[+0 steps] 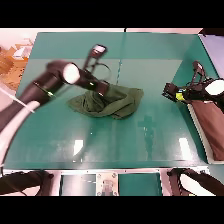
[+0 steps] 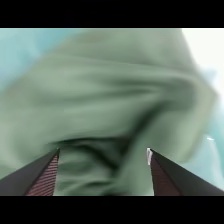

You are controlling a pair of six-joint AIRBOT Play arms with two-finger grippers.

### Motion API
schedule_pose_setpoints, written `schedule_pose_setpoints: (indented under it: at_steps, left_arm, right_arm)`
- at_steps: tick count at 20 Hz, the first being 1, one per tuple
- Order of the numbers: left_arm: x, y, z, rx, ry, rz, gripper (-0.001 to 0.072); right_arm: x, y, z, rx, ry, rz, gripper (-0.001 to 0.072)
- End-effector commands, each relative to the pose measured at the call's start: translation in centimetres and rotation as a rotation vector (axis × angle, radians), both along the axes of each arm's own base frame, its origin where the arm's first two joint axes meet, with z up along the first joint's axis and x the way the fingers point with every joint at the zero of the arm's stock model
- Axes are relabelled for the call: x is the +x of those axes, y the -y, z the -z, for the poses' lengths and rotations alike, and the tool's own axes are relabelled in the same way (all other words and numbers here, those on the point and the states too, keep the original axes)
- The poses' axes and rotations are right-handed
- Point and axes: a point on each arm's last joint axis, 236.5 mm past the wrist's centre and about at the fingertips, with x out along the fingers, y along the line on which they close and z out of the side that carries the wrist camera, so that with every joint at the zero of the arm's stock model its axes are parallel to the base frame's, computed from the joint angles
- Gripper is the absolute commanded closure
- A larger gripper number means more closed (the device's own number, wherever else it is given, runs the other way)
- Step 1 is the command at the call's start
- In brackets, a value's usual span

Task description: Fold the shirts.

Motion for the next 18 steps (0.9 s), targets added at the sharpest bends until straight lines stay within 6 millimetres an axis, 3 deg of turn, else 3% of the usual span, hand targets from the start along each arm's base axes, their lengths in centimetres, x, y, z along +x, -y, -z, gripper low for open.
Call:
schedule_pose_setpoints:
  at_steps: [1,2,4,6,7,10,15,17,18]
  left_arm:
    - [1.8,-9.4,-0.9,0.047,-0.096,-0.185,0.0094]
    - [1.3,-12.2,0.3,0.067,-0.166,-0.240,0.0094]
    - [-0.2,-17.0,3.6,0.074,-0.315,-0.375,0.0093]
    - [-2.0,-20.0,7.3,0.024,-0.452,-0.536,0.0093]
    - [-2.7,-20.3,8.9,-0.019,-0.499,-0.583,0.0093]
    - [-2.3,-19.4,11.6,-0.124,-0.496,-0.625,0.0095]
    - [-1.3,-14.0,16.3,-0.220,-0.527,-0.574,0.0095]
    - [-1.3,-13.0,17.8,-0.231,-0.555,-0.581,0.0098]
    - [-1.0,-13.0,18.0,-0.236,-0.547,-0.589,0.0169]
  right_arm:
    - [0.5,0.2,-0.2,0.000,0.021,0.012,0.0477]
    - [0.8,0.3,-0.1,-0.001,0.027,0.016,0.0382]
    - [1.2,0.5,0.6,-0.012,0.020,-0.003,0.0376]
    - [2.2,-0.1,2.1,-0.011,-0.002,-0.055,0.0232]
    - [2.9,-0.4,3.0,-0.002,-0.016,-0.077,0.0223]
    - [5.3,-1.5,5.4,0.066,-0.080,-0.097,0.0222]
    - [7.8,-4.9,9.7,0.243,-0.245,-0.168,0.0223]
    - [8.3,-6.5,11.1,0.320,-0.278,-0.188,0.0226]
    - [8.6,-7.2,11.7,0.354,-0.280,-0.190,0.0227]
